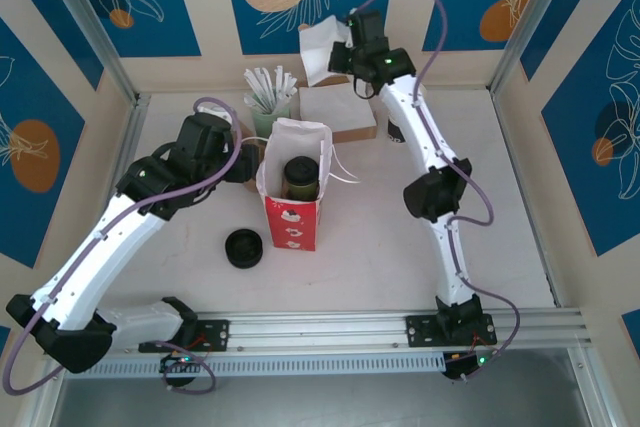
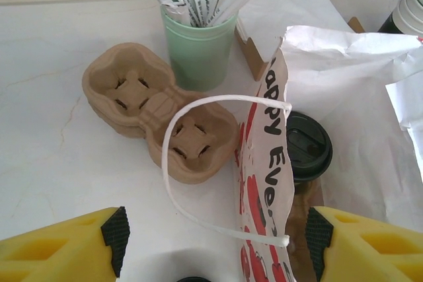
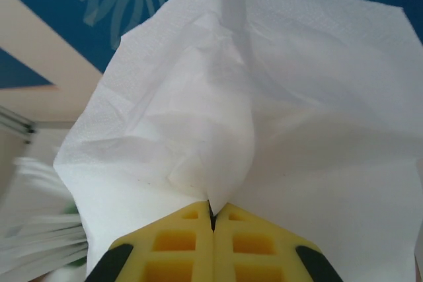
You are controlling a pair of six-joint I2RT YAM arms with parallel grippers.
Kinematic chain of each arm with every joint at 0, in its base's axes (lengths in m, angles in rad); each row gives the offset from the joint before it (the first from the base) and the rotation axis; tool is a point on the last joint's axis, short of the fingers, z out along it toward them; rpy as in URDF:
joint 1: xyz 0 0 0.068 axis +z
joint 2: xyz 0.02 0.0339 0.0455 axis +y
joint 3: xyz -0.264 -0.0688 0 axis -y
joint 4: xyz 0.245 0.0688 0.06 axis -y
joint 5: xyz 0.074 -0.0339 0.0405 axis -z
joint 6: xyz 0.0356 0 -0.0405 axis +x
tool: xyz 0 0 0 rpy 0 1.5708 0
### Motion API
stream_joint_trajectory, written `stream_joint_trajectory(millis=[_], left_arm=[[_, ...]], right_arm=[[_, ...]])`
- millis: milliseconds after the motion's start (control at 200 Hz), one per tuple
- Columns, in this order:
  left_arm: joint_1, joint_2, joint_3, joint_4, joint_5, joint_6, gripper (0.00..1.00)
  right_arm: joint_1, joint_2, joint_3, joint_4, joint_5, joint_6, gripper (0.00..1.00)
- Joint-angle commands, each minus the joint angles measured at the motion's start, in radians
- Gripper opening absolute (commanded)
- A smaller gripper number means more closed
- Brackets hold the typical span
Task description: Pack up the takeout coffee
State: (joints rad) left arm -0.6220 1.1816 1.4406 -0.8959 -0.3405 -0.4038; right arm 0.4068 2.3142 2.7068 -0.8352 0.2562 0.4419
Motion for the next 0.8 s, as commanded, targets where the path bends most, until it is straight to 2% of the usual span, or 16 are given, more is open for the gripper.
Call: stream_joint_trajectory(millis=[0,165,455,545,795], left_arm=[[0.011,0.018,-0.008,0.033,0.037,-0.016,0.73],[0.011,0.020,-0.013,0.074,0.061,-0.006,0.76],[0.012,0.013,-0.024,0.108,0.093,0.013,0.80],[0.012,-0.003,-0.048,0.125,0.099,0.014,0.81],[0.016,-0.023,-0.103,0.160,0.110,0.001,0.81]], right_arm=[[0.014,-0.120,-0.007,-0.090,-0.098,0.122,0.00],[0.013,-0.253,-0.049,-0.163,-0.262,0.299,0.00],[0.043,-0.510,-0.369,-0.049,-0.569,0.593,0.00],[0.084,-0.582,-0.465,0.008,-0.601,0.654,0.00],[0.227,-0.791,-0.803,0.255,-0.542,0.819,0.00]])
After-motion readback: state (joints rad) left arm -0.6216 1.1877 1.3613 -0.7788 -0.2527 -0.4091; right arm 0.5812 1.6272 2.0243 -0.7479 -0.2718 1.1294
